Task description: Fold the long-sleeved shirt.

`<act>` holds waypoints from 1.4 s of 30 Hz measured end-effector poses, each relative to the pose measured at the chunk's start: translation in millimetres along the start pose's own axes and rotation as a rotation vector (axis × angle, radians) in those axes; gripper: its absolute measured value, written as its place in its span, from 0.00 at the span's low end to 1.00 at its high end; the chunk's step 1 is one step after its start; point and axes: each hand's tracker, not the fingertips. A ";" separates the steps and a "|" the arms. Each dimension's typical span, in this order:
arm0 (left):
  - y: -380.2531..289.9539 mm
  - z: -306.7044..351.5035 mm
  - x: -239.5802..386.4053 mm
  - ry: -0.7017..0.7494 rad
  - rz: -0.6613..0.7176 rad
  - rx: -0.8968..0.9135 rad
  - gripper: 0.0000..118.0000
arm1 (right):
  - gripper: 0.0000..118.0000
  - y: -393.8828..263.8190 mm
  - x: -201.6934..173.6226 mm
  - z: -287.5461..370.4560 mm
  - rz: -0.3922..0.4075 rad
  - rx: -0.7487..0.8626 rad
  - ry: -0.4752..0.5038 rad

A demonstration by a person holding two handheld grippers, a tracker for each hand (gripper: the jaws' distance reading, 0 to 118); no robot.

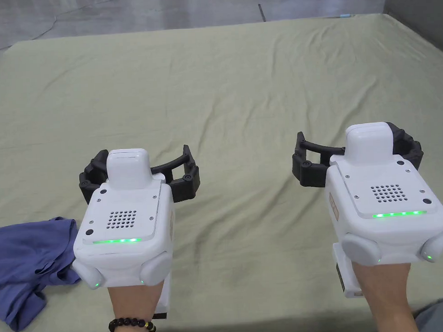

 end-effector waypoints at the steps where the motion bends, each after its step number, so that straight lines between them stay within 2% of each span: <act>1: 0.9 -0.1 0.3 -0.002 -0.001 -0.001 1.00 | 1.00 0.0 0.0 0.4 -0.001 0.000 0.000; 42: 0.1 -0.1 0.5 -0.004 -0.041 -0.017 1.00 | 1.00 -1.7 -1.6 -0.3 -0.015 -0.007 0.010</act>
